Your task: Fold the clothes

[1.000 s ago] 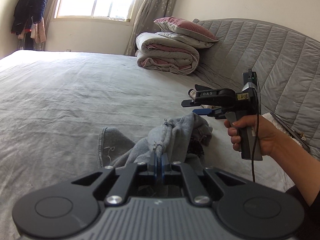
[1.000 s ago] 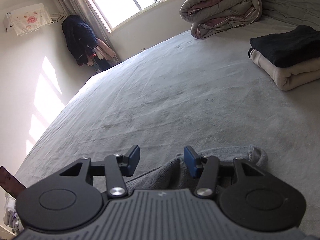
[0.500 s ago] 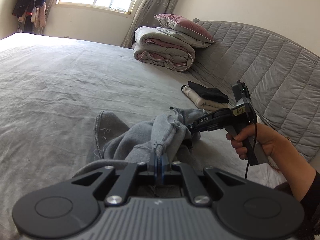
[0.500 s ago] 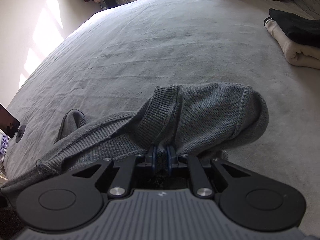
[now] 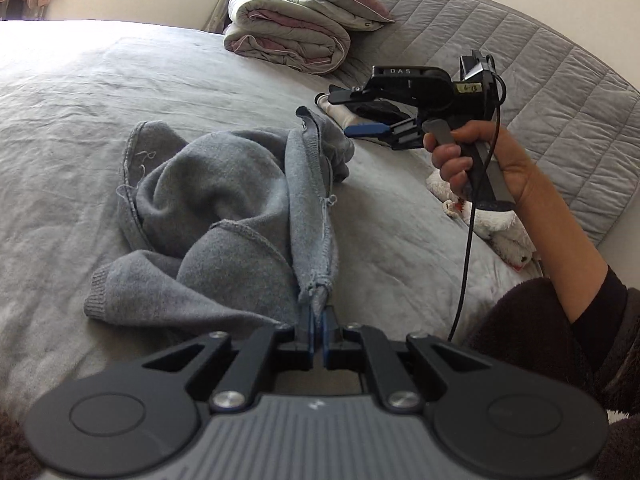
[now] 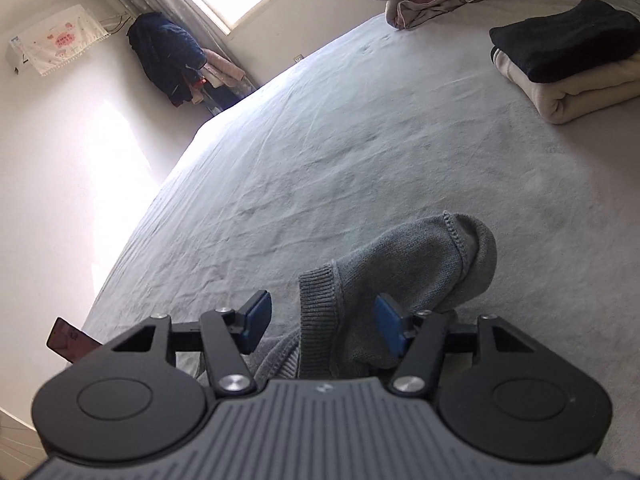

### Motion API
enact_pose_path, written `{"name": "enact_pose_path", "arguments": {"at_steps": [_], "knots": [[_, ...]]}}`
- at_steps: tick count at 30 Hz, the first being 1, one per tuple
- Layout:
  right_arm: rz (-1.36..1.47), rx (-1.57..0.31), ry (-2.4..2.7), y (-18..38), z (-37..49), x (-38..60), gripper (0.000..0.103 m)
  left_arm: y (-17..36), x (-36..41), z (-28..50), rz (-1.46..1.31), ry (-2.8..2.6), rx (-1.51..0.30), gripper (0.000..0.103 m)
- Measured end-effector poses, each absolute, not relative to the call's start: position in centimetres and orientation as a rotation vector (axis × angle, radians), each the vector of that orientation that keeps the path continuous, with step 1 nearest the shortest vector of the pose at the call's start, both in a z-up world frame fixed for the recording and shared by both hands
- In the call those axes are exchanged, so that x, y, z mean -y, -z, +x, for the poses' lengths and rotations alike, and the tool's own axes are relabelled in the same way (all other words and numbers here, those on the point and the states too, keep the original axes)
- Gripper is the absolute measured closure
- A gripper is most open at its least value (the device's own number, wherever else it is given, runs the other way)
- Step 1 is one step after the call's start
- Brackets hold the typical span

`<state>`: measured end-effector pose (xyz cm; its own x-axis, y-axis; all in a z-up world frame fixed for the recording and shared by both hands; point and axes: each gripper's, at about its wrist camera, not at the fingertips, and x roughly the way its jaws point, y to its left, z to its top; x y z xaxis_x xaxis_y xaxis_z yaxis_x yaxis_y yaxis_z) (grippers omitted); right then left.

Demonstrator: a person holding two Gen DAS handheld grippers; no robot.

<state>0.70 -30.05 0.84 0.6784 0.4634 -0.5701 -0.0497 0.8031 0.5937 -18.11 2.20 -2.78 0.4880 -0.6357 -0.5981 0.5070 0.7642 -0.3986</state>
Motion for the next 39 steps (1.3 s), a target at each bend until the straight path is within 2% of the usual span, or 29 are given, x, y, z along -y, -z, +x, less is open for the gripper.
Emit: {"name": "enact_pose_path", "arguments": {"at_steps": [7, 10, 21, 24, 26, 29, 31, 39], "knots": [[0.685, -0.692, -0.27, -1.4, 1.0, 30.8, 0.041, 4.3, -0.4, -18.9, -0.13, 0.756, -0.874, 0.1], [0.687, -0.661, -0.295, -1.8, 1.6, 30.0, 0.045, 4.9, -0.1, -18.9, -0.131, 0.751, -0.895, 0.1], [0.475, -0.79, -0.199, 0.2, 2.1, 27.6, 0.048, 5.1, -0.5, -19.2, -0.14, 0.72, -0.903, 0.1], [0.476, -0.808, -0.182, 0.7, 1.9, 28.5, 0.059, 5.2, -0.4, -19.0, -0.145, 0.711, -0.906, 0.1], [0.488, -0.822, -0.165, 1.0, 1.4, 29.1, 0.077, 5.2, -0.5, -18.9, -0.145, 0.702, -0.907, 0.1], [0.508, -0.843, -0.138, 1.3, 0.7, 30.1, 0.093, 4.7, -0.9, -18.7, -0.154, 0.678, -0.891, 0.1], [0.521, -0.857, -0.121, 1.6, 0.2, 30.8, 0.097, 4.2, -1.5, -18.4, -0.163, 0.652, -0.864, 0.1], [0.756, -0.714, -0.175, -0.9, -1.8, 34.1, 0.097, 0.4, -4.9, -14.8, -0.199, 0.478, -0.706, 0.1]]}}
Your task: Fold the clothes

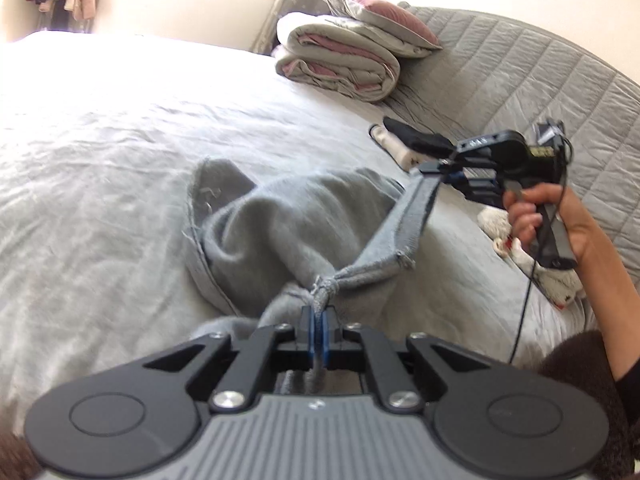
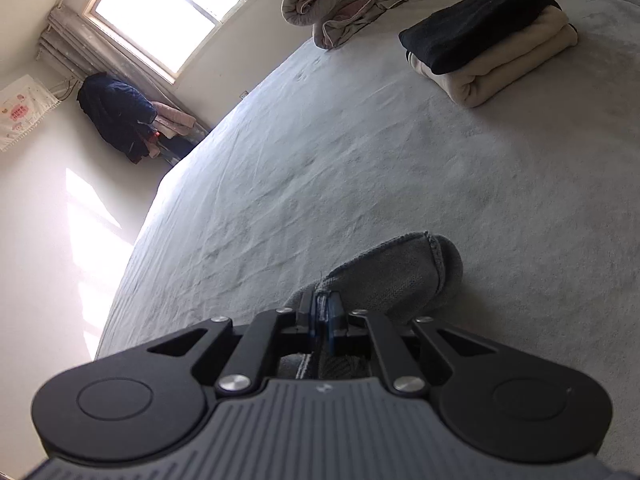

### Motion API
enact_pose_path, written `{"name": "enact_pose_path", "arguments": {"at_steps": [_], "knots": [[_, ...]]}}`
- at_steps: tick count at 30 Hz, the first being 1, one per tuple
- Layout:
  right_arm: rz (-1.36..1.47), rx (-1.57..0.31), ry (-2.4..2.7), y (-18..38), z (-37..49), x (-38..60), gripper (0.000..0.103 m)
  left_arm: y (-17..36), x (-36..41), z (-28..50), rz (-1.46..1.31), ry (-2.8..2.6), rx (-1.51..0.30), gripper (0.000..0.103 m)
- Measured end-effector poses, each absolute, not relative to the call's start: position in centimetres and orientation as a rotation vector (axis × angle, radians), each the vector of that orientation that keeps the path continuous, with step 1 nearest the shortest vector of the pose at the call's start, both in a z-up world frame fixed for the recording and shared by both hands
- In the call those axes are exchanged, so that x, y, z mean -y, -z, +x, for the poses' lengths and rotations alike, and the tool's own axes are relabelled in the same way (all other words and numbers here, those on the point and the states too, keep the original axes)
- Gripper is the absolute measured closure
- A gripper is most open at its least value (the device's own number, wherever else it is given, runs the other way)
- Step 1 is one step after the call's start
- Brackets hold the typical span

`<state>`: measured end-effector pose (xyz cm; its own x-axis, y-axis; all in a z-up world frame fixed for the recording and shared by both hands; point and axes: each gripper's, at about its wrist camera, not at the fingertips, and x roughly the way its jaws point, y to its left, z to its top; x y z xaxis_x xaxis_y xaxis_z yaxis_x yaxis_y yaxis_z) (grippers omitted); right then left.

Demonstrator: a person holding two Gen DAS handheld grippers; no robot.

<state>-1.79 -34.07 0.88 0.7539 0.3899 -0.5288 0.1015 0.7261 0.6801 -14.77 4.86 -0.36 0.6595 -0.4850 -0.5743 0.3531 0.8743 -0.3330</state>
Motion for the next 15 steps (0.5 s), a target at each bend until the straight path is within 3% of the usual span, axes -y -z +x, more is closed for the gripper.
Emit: {"name": "enact_pose_path", "arguments": {"at_steps": [9, 15], "knots": [[0.877, -0.52, -0.23, -4.1, -1.9, 33.1, 0.097, -4.0, -7.5, -6.0, -0.216, 0.234, -0.492, 0.1], [0.843, -0.414, -0.202, -6.2, 2.7, 31.3, 0.097, -6.4, -8.1, 2.1, -0.208, 0.098, -0.384, 0.1]]}}
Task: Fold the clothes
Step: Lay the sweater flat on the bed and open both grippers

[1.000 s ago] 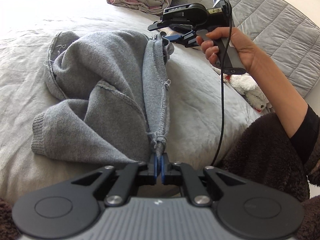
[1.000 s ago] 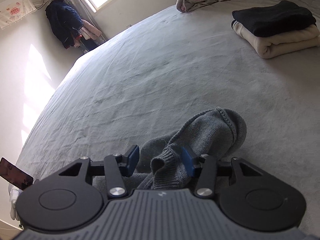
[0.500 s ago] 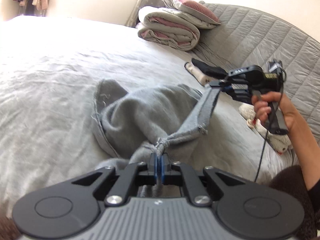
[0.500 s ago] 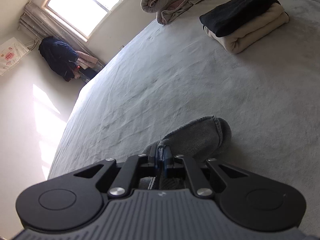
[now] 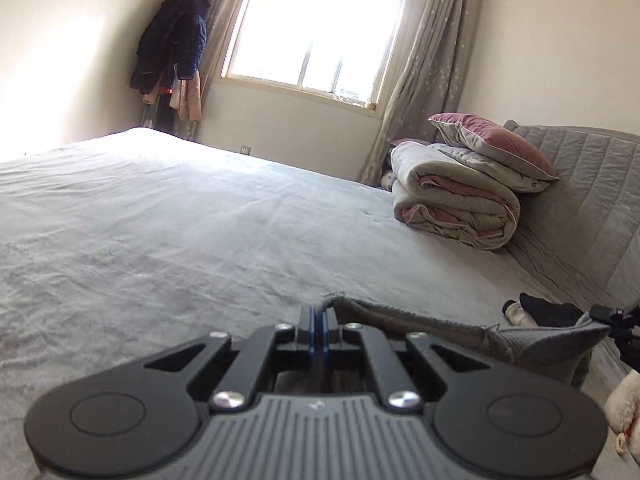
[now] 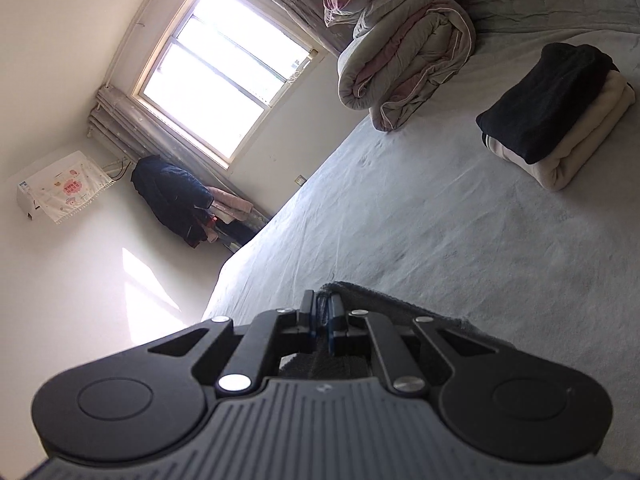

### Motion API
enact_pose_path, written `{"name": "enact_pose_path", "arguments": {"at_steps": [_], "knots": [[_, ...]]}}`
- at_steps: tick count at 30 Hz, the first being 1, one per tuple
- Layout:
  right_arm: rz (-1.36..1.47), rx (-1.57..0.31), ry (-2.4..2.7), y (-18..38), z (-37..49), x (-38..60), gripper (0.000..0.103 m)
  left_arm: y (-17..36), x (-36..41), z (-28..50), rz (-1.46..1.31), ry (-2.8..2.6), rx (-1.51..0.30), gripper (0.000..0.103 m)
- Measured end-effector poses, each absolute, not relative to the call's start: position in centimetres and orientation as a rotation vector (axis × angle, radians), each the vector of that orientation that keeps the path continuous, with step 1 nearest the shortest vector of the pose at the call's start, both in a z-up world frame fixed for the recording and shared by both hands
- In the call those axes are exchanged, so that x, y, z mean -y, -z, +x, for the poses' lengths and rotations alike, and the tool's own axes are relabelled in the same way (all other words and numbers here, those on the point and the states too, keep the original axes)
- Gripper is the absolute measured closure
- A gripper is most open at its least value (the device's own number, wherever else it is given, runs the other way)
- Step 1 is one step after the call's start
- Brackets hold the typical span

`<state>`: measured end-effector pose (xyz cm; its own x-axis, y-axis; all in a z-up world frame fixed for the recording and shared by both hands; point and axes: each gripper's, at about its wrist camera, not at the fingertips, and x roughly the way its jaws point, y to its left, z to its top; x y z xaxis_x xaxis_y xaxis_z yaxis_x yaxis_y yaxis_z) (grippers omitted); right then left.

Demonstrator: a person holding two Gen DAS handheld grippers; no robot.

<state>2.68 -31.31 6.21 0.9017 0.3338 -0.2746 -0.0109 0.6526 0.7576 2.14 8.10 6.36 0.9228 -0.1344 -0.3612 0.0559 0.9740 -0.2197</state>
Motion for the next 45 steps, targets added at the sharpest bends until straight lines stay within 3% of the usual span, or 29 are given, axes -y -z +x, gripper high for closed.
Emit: {"name": "enact_pose_path", "arguments": {"at_steps": [9, 14, 25, 27, 28, 30, 31, 34, 45], "knots": [[0.687, -0.383, -0.14, -3.3, 12.2, 28.2, 0.097, -6.5, -7.0, 14.8, -0.107, -0.05, -0.302, 0.1], [0.599, -0.373, -0.102, -1.0, 17.3, 26.5, 0.097, -3.6, -7.5, 20.3, -0.098, -0.118, -0.329, 0.1], [0.436, -0.393, -0.051, 4.2, 24.4, 23.3, 0.096, 1.5, -6.9, 25.0, -0.032, -0.141, -0.397, 0.098], [0.428, -0.407, -0.057, 4.4, 24.2, 23.1, 0.092, 1.7, -7.0, 25.0, -0.038, -0.133, -0.413, 0.093], [0.429, -0.408, -0.065, 4.3, 24.0, 23.1, 0.085, 1.6, -7.1, 25.0, -0.046, -0.129, -0.422, 0.088], [0.438, -0.405, -0.084, 3.7, 23.3, 23.3, 0.085, 1.4, -7.3, 24.6, -0.071, -0.12, -0.445, 0.052], [0.447, -0.401, -0.099, 3.4, 23.0, 23.5, 0.083, 1.3, -7.4, 24.4, -0.086, -0.115, -0.458, 0.05], [0.473, -0.388, -0.109, 2.6, 21.1, 24.1, 0.052, 1.0, -7.6, 23.3, -0.133, -0.1, -0.512, 0.048], [0.408, -0.449, -0.085, 0.1, 13.9, 26.3, 0.051, 0.9, -7.9, 15.1, -0.332, -0.069, -0.687, 0.028]]}}
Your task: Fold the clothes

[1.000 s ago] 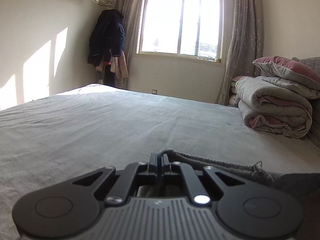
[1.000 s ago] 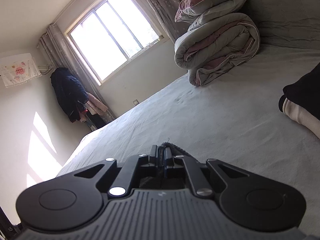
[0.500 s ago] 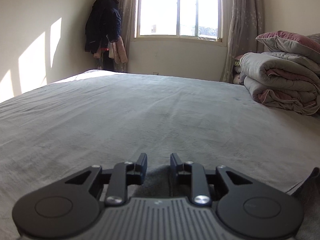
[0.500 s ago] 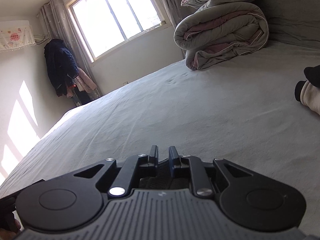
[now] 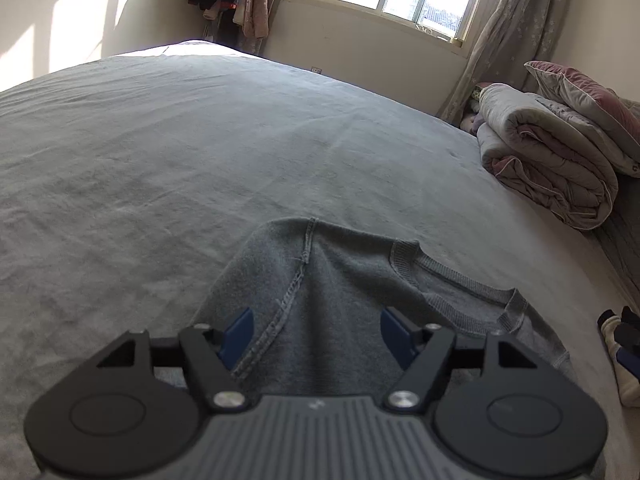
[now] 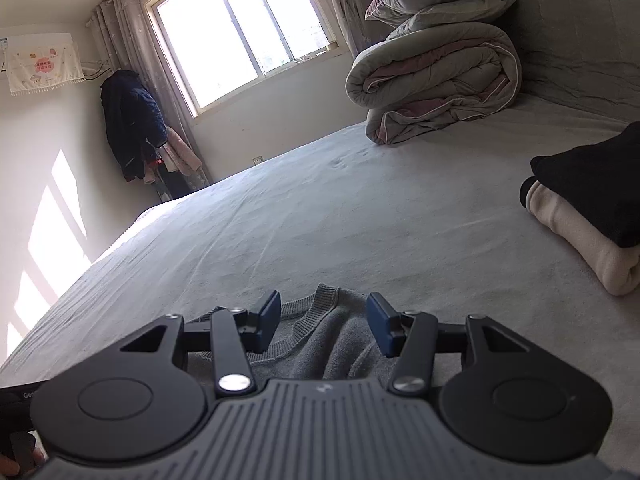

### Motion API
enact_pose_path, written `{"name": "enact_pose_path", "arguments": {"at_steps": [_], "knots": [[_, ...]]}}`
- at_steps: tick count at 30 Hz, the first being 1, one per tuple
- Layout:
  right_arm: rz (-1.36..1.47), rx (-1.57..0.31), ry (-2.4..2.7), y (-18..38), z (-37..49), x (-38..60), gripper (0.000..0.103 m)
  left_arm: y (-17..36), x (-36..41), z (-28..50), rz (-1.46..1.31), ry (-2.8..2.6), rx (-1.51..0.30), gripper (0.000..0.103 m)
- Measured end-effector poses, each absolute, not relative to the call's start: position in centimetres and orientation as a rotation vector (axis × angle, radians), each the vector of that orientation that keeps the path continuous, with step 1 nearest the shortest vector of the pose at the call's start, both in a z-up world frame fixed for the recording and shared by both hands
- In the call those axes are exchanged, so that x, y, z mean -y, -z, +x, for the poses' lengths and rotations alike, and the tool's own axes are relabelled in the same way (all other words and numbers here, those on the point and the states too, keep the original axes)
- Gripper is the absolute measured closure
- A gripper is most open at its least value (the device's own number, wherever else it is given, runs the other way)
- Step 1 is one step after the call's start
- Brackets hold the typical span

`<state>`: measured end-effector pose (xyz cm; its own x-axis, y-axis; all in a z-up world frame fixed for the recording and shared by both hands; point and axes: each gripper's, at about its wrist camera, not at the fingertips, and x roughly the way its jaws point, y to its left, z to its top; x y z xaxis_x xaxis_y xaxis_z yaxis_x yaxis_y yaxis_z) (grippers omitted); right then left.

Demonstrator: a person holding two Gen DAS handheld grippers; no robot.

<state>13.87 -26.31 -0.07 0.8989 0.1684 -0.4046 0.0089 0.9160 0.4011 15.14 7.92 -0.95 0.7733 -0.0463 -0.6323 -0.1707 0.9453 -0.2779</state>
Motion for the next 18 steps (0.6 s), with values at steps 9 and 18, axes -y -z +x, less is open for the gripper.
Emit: {"name": "enact_pose_path", "arguments": {"at_steps": [9, 18], "knots": [[0.646, -0.561, -0.019, 2.1, 5.9, 29.5, 0.051, 3.2, -10.2, 8.8, -0.522, -0.03, -0.773, 0.029], [0.747, -0.705, -0.037, 4.5, 0.7, 28.8, 0.051, 5.4, -12.6, 2.7, -0.71, 0.01, -0.851, 0.046]]}}
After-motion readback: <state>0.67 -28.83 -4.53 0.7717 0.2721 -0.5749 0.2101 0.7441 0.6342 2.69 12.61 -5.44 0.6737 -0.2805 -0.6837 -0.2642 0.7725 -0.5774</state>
